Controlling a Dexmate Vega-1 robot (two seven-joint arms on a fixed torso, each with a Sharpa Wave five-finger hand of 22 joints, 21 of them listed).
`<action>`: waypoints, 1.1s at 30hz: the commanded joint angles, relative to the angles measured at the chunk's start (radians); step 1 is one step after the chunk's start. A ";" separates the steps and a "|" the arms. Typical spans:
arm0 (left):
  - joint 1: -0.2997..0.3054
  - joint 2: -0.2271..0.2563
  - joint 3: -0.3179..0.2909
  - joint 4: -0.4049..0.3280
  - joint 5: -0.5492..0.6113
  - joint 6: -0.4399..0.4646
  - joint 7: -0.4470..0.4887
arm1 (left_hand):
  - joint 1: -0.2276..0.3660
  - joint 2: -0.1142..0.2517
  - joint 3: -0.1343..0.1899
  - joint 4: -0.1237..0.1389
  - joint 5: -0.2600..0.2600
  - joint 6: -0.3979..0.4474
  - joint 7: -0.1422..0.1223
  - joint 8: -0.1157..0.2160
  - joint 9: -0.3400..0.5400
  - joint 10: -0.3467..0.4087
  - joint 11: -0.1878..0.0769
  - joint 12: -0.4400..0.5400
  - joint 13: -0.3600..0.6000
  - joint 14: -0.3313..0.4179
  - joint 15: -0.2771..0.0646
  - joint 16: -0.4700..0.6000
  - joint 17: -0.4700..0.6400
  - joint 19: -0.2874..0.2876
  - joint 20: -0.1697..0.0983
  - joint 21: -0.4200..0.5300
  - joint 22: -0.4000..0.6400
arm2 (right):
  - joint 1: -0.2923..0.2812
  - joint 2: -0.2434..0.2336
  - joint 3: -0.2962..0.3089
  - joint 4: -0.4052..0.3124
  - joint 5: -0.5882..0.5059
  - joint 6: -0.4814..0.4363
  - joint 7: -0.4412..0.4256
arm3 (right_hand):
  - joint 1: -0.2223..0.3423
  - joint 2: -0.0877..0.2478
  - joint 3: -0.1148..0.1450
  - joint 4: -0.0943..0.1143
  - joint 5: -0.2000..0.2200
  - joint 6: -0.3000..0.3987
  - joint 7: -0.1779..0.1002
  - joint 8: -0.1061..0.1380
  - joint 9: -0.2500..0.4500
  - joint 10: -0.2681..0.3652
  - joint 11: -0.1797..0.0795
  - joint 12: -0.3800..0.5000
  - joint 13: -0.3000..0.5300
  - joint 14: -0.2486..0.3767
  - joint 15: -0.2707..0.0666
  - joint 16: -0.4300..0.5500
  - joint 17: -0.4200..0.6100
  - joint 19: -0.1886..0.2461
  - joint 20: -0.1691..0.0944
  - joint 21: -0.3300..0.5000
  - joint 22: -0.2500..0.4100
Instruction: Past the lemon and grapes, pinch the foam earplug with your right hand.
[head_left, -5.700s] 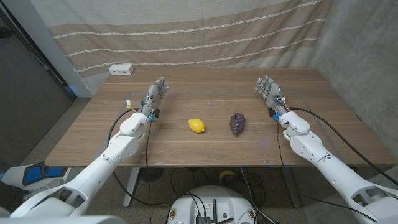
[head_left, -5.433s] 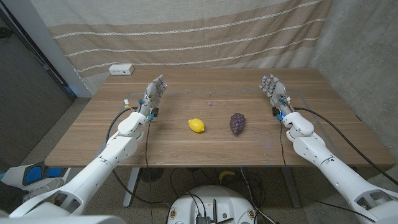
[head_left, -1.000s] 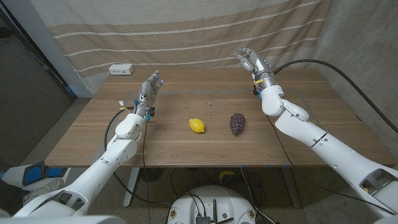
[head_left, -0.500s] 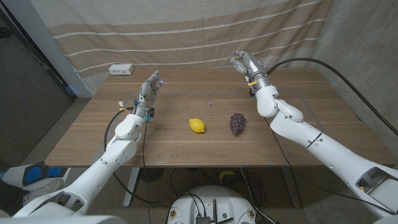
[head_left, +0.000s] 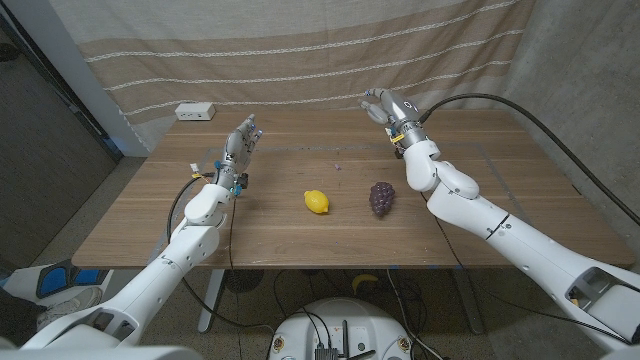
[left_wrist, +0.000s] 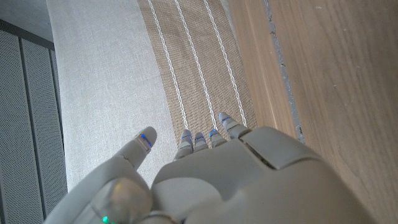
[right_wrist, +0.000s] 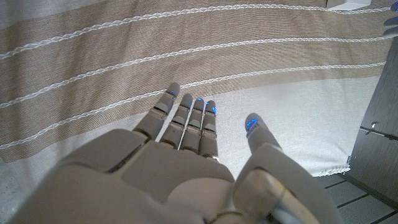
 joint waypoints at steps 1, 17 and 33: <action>-0.002 -0.001 0.001 0.005 -0.001 0.003 -0.001 | -0.012 0.089 -0.003 -0.002 -0.002 -0.005 -0.005 -0.003 0.006 -0.005 -0.004 0.000 0.002 -0.005 -0.044 -0.003 0.000 0.003 -0.014 -0.004 0.003 | 0.013 0.020 -0.032 0.025 -0.037 -0.011 0.015 | 0.008 -0.020 -0.008 -0.005 -0.005 0.028 -0.006 0.009 0.005 0.021 -0.003 0.007 0.002 0.025 -0.050 0.010 0.005 0.021 -0.001 0.011 0.002; -0.021 -0.015 0.005 0.036 -0.008 0.001 -0.014 | -0.012 0.088 -0.003 -0.006 -0.002 -0.009 -0.005 -0.004 0.006 -0.009 -0.002 -0.001 0.002 -0.006 -0.042 -0.005 -0.001 0.003 -0.011 -0.004 0.003 | 0.020 0.047 -0.057 0.069 -0.068 0.004 -0.017 | 0.043 -0.044 -0.021 -0.023 -0.010 0.102 -0.009 0.025 0.006 0.057 0.002 0.017 0.009 0.064 -0.064 0.029 0.010 0.051 -0.004 0.018 0.002; -0.030 -0.021 0.011 0.042 -0.005 -0.003 -0.019 | -0.012 0.088 -0.003 -0.009 -0.002 -0.009 -0.004 -0.003 0.006 -0.008 0.000 -0.001 0.002 -0.006 -0.041 -0.005 -0.001 0.003 -0.011 -0.005 0.003 | 0.030 0.077 -0.097 0.113 -0.121 -0.020 -0.040 | 0.123 -0.099 -0.029 -0.042 -0.011 0.153 -0.023 0.035 0.008 0.098 -0.016 0.029 0.019 0.094 -0.085 0.042 0.012 0.076 -0.012 0.021 0.001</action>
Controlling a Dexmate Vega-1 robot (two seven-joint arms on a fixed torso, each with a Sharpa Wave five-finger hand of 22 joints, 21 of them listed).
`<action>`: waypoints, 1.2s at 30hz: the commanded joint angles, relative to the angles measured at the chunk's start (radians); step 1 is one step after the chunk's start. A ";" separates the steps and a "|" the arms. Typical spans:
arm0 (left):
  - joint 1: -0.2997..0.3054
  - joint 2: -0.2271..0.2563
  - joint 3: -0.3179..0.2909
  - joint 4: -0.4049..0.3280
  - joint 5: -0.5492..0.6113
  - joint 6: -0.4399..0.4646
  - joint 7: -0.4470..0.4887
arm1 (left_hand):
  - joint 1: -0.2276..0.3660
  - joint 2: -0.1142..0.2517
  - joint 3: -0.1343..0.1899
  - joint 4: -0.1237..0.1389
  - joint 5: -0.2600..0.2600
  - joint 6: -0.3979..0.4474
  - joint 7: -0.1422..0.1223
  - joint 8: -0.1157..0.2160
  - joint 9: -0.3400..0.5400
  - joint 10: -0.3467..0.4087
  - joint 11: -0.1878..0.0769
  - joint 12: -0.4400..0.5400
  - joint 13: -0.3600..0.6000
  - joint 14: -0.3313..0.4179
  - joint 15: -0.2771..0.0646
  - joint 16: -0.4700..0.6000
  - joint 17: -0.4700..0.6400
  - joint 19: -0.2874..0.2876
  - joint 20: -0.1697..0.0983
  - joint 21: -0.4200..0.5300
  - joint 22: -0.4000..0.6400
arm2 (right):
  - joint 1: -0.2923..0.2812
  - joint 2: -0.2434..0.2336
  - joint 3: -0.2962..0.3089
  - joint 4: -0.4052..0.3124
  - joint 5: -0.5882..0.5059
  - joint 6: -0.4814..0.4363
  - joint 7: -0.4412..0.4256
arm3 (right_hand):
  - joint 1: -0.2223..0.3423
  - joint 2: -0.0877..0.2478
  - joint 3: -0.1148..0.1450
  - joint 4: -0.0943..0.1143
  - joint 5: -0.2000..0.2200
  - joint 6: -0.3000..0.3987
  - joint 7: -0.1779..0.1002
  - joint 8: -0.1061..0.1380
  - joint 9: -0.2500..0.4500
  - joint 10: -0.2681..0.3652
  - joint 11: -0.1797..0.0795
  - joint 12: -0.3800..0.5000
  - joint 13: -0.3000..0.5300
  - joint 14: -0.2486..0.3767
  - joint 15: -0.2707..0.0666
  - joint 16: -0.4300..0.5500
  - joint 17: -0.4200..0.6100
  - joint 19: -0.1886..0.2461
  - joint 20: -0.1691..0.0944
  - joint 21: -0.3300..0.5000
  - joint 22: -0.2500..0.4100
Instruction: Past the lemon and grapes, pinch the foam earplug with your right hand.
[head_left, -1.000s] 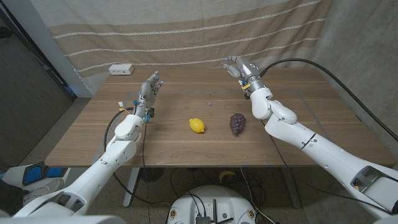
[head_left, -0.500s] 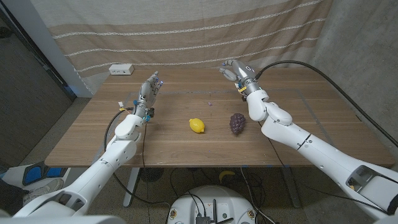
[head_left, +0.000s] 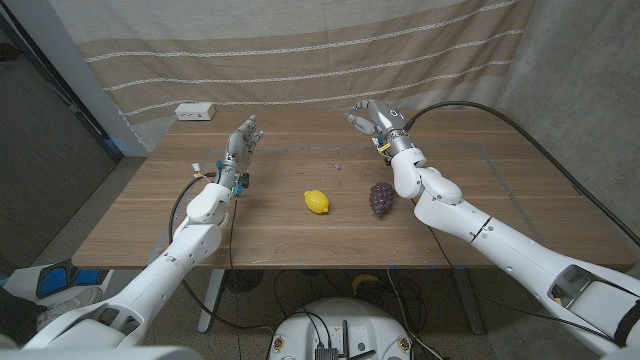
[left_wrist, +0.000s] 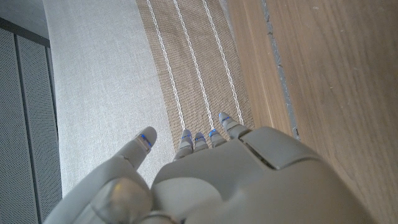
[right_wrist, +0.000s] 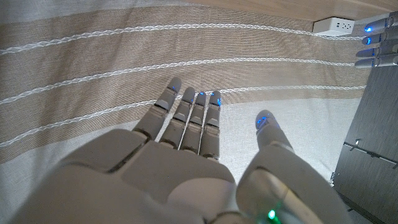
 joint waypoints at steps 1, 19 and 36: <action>-0.008 -0.006 0.005 0.006 0.002 -0.005 -0.004 | -0.012 0.088 -0.001 -0.006 -0.002 -0.009 -0.004 -0.003 0.006 -0.008 0.000 -0.001 0.002 -0.006 -0.041 -0.001 -0.001 0.003 -0.011 -0.005 0.003 | 0.005 0.020 -0.026 0.030 -0.045 -0.018 -0.024 | 0.035 -0.012 -0.002 -0.005 0.003 0.025 -0.005 0.010 0.003 0.019 -0.005 0.007 0.006 0.022 -0.085 0.014 0.003 0.016 0.000 0.004 0.002; 0.013 0.002 0.001 -0.022 0.003 -0.007 0.007 | -0.012 0.089 0.000 -0.007 -0.002 -0.008 -0.004 -0.003 0.006 -0.006 -0.002 -0.001 0.002 -0.005 -0.041 0.000 -0.001 0.004 -0.011 -0.005 0.003 | -0.010 0.072 -0.055 0.084 -0.100 -0.073 -0.123 | 0.177 -0.090 -0.024 0.004 0.027 0.106 -0.067 0.032 0.008 0.090 -0.061 0.034 0.033 0.076 -0.125 0.050 0.022 0.061 -0.024 0.011 0.003; 0.006 -0.007 -0.003 -0.001 -0.011 -0.006 0.001 | -0.011 0.086 0.000 -0.011 -0.003 -0.009 -0.005 -0.003 0.006 -0.008 -0.002 -0.002 0.002 -0.005 -0.039 -0.001 -0.002 0.002 -0.009 -0.006 0.003 | 0.020 0.115 -0.099 0.161 -0.108 -0.115 -0.148 | 0.218 -0.135 -0.066 0.016 0.051 0.155 -0.093 0.053 0.013 0.135 -0.099 0.057 0.065 0.081 -0.143 0.071 0.047 0.065 -0.024 0.007 0.004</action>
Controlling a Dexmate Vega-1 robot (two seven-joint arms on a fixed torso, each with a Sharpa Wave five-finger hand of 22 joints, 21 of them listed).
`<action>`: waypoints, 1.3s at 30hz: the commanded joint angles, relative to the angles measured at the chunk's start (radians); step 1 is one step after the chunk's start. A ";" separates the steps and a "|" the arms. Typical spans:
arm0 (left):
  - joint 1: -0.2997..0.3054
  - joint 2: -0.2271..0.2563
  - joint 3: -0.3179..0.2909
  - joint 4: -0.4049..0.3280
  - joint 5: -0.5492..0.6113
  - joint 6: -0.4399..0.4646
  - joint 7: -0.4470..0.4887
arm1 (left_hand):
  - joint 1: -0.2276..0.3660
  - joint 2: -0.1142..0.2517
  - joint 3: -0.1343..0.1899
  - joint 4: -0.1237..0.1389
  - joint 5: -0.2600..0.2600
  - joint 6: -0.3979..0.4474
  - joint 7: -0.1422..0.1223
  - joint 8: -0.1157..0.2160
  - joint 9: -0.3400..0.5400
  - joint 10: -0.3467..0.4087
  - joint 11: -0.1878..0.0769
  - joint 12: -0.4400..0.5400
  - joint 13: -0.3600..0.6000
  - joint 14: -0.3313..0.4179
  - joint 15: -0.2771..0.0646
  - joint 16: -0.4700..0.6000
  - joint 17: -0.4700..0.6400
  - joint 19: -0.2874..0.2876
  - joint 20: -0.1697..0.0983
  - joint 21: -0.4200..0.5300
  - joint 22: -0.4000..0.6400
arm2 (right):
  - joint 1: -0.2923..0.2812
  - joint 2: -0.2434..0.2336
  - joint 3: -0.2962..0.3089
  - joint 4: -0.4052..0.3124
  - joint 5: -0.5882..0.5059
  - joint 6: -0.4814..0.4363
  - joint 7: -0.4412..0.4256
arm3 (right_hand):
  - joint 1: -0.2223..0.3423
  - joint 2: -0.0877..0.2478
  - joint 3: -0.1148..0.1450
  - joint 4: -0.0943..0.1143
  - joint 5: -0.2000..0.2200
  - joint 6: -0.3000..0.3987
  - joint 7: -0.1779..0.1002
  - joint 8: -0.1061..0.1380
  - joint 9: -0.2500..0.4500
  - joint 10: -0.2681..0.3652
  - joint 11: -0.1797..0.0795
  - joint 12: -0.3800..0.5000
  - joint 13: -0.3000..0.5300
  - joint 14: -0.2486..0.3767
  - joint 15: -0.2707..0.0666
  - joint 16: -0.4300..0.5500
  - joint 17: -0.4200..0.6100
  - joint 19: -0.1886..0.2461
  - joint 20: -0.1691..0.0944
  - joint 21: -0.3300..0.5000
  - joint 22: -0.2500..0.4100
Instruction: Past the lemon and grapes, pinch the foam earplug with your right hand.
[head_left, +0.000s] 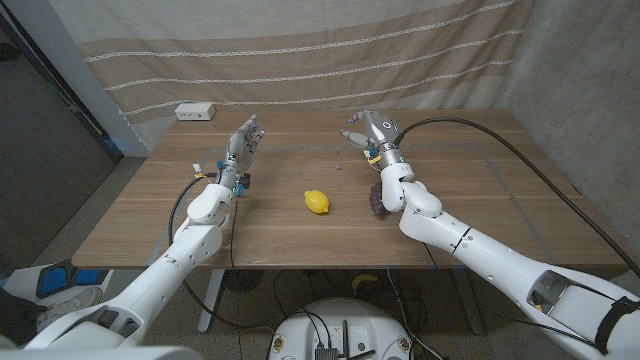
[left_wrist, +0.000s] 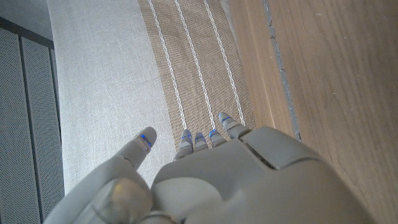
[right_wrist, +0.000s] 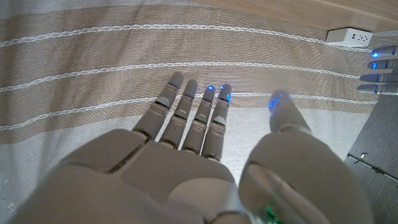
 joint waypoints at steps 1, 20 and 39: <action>-0.004 -0.011 -0.005 0.017 -0.013 -0.004 -0.003 | -0.011 0.086 0.004 -0.008 -0.003 -0.009 -0.005 -0.003 0.006 -0.008 -0.001 -0.002 0.002 -0.005 -0.038 -0.001 0.003 0.001 -0.008 -0.006 0.003 | 0.024 0.029 -0.034 0.050 -0.014 -0.034 -0.019 | 0.013 -0.009 -0.013 0.001 0.011 0.019 -0.005 0.010 0.004 0.018 -0.007 0.012 0.011 0.005 -0.144 0.010 0.008 0.003 0.002 0.003 0.004; -0.004 -0.015 -0.008 0.025 -0.019 -0.009 -0.007 | -0.010 0.081 -0.001 -0.018 -0.005 -0.005 0.001 -0.002 0.006 -0.004 0.001 0.000 0.002 -0.004 -0.035 -0.002 0.002 0.002 -0.009 -0.006 0.002 | 0.040 0.065 -0.075 0.117 -0.016 -0.045 -0.071 | 0.089 -0.023 -0.052 0.005 0.044 0.065 -0.031 0.044 0.018 0.071 -0.044 0.047 0.066 0.026 -0.158 0.050 0.050 0.016 -0.006 0.001 0.005; -0.014 -0.019 -0.005 0.039 -0.015 -0.016 -0.015 | -0.009 0.086 0.000 -0.018 -0.004 -0.005 0.000 -0.002 0.006 -0.004 0.001 -0.001 0.002 -0.002 -0.036 -0.001 0.003 0.002 -0.010 -0.006 0.002 | 0.064 0.076 -0.120 0.143 -0.023 -0.075 -0.039 | 0.126 -0.010 -0.081 0.012 0.062 0.084 -0.022 0.085 0.046 0.092 -0.049 0.078 0.118 0.037 -0.163 0.082 0.097 0.009 0.003 -0.005 0.006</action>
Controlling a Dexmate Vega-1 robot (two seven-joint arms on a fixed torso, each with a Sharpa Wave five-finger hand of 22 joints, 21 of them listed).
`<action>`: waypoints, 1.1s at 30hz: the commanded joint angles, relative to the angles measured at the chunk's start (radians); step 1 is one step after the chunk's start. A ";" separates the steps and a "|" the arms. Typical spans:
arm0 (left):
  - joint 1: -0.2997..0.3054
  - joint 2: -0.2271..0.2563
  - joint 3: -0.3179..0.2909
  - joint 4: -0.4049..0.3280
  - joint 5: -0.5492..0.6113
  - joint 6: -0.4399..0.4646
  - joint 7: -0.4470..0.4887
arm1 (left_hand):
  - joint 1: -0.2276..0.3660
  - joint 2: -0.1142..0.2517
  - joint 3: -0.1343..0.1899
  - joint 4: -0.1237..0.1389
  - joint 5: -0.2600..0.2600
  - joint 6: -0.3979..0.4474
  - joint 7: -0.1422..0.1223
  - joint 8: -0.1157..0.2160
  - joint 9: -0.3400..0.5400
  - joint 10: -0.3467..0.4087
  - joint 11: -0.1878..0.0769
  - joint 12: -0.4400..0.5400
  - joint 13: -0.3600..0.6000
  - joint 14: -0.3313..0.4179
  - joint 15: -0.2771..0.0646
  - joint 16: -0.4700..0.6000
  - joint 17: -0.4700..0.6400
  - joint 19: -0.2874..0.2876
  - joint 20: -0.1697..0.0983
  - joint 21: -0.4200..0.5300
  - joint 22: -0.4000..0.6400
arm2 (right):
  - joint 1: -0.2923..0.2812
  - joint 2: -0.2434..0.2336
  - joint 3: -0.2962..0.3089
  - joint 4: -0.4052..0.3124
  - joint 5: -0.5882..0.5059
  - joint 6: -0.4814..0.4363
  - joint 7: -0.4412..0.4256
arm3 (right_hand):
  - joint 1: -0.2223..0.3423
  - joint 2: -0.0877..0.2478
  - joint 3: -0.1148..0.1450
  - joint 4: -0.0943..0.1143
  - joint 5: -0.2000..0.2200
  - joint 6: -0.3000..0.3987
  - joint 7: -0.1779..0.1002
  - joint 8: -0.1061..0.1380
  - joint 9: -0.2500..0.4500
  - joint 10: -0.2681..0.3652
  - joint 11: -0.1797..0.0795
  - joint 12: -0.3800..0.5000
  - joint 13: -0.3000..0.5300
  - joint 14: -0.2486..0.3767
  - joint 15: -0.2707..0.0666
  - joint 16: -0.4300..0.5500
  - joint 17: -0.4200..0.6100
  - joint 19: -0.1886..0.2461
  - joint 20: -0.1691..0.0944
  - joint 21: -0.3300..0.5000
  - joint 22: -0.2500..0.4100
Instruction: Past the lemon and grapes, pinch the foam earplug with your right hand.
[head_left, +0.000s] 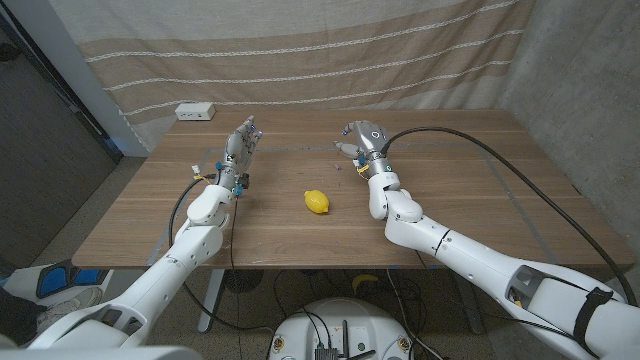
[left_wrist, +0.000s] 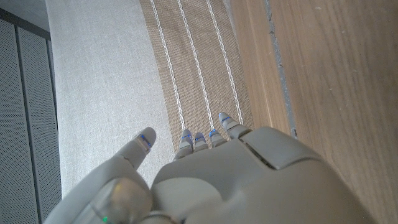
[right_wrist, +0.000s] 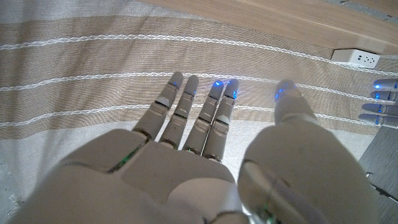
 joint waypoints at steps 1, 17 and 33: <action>-0.006 -0.004 0.002 0.008 0.000 -0.002 -0.002 | -0.009 0.086 0.002 -0.007 -0.004 -0.005 0.000 -0.002 0.006 -0.005 0.001 -0.001 0.002 -0.002 -0.036 -0.001 0.002 0.002 -0.010 -0.006 0.002 | 0.017 0.005 -0.029 0.018 -0.003 -0.015 0.028 | 0.021 0.007 -0.005 -0.004 0.010 0.010 0.002 0.008 0.005 0.005 0.001 0.012 0.011 0.007 -0.160 0.008 0.009 0.007 0.005 -0.001 0.002; -0.014 -0.008 0.006 0.019 0.005 -0.004 -0.003 | -0.008 0.088 0.004 -0.007 -0.004 -0.006 0.000 -0.003 0.006 -0.005 0.002 -0.001 0.002 -0.003 -0.036 -0.002 0.003 0.002 -0.010 -0.006 0.002 | 0.049 0.028 -0.056 0.074 0.010 -0.001 0.051 | 0.025 0.022 -0.017 0.007 0.009 0.019 0.004 0.021 0.006 0.011 0.000 0.025 0.036 0.011 -0.155 0.020 0.031 0.007 0.007 -0.002 0.002; -0.022 -0.014 0.009 0.033 0.002 -0.005 -0.011 | -0.007 0.088 0.005 -0.008 -0.004 -0.007 0.001 -0.003 0.006 -0.005 0.004 -0.001 0.002 -0.004 -0.037 -0.002 0.002 0.002 -0.010 -0.006 0.002 | 0.074 0.042 -0.080 0.120 0.019 0.002 0.063 | 0.053 0.041 -0.013 0.002 0.004 0.030 -0.002 0.033 0.005 0.016 -0.001 0.037 0.057 0.012 -0.161 0.021 0.043 0.009 0.006 -0.002 0.003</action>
